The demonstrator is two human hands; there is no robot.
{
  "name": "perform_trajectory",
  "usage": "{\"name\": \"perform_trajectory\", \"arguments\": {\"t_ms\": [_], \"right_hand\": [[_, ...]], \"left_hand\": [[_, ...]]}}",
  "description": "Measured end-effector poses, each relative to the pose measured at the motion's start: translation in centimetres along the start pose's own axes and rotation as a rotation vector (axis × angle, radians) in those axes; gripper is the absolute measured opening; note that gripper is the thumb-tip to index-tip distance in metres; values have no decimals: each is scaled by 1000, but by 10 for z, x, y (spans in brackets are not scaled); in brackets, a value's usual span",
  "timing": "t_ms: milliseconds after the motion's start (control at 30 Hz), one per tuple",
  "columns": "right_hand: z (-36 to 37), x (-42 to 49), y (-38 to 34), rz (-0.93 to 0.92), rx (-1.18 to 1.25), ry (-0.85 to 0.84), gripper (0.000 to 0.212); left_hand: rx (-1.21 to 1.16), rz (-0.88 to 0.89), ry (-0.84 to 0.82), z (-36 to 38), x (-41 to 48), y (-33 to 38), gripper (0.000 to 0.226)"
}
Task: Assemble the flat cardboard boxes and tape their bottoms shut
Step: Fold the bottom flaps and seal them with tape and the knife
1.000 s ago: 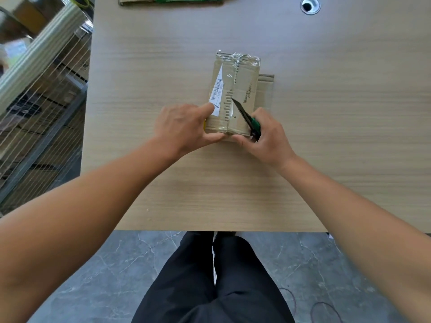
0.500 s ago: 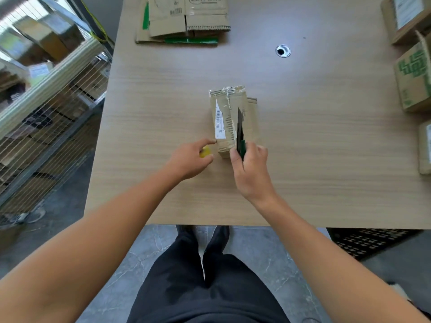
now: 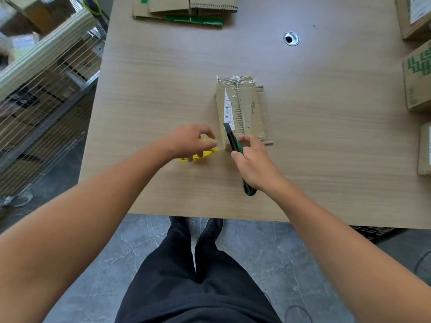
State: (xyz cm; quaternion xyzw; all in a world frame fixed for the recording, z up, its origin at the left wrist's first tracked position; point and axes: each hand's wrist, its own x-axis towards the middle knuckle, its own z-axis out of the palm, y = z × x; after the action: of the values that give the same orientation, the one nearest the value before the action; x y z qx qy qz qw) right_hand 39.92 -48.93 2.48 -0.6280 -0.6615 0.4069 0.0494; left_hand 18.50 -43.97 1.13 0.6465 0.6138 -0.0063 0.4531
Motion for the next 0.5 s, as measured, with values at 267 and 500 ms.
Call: {"name": "perform_trajectory", "arguments": {"t_ms": [267, 500], "right_hand": [[1, -9, -8, 16, -84, -150, 44], [16, -4, -18, 61, -104, -111, 51]], "left_hand": [[286, 13, 182, -1, -2, -8, 22], [286, 9, 329, 13, -8, -3, 16]]}}
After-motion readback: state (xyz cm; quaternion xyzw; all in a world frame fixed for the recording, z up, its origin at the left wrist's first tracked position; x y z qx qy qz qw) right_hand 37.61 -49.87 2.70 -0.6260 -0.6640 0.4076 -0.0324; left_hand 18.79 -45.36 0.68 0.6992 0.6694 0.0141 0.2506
